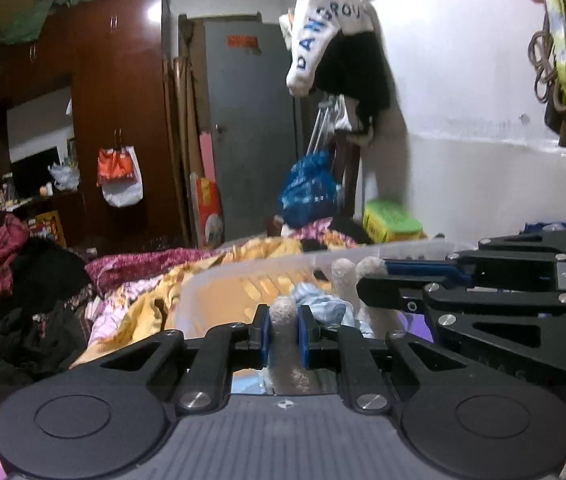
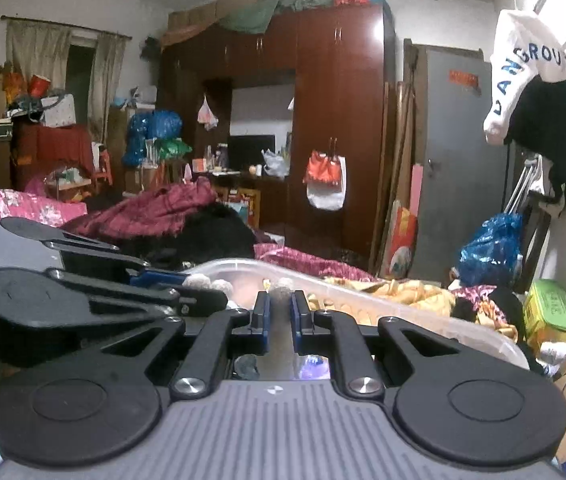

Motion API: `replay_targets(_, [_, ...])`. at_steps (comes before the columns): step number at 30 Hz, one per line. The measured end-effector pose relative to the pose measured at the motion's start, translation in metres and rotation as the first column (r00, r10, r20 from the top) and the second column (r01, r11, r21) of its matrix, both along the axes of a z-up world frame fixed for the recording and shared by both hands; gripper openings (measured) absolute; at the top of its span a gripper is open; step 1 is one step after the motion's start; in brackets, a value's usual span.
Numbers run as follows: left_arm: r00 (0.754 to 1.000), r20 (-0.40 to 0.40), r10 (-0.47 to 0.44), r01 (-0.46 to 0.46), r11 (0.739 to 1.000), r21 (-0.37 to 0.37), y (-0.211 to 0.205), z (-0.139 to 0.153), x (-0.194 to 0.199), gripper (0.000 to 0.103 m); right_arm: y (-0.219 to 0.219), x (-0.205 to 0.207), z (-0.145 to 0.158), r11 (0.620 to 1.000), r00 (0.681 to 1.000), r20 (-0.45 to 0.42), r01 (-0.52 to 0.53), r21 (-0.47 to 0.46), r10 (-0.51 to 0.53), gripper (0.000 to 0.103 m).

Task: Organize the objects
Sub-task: 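Carry the plush toy with both grippers into the basket and release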

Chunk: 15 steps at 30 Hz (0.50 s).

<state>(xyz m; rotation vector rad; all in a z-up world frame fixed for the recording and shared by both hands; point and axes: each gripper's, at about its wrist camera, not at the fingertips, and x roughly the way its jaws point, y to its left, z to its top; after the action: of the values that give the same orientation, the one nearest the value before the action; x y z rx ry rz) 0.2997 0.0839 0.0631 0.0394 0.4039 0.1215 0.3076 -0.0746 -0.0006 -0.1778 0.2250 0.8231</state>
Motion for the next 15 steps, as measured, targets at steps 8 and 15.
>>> replay_targets(8, [0.994, -0.077, 0.073, -0.075, 0.997, -0.027, 0.01, -0.008, 0.004, 0.018, 0.006, 0.002, 0.004, 0.996, 0.999, -0.038, -0.018, -0.082, 0.015, 0.012])
replay_targets(15, [0.996, -0.04, 0.075, -0.077, 0.997, -0.033, 0.01, -0.001, -0.004, 0.053, 0.007, 0.008, 0.014, 0.997, 0.999, -0.037, 0.0, -0.082, -0.003, 0.018])
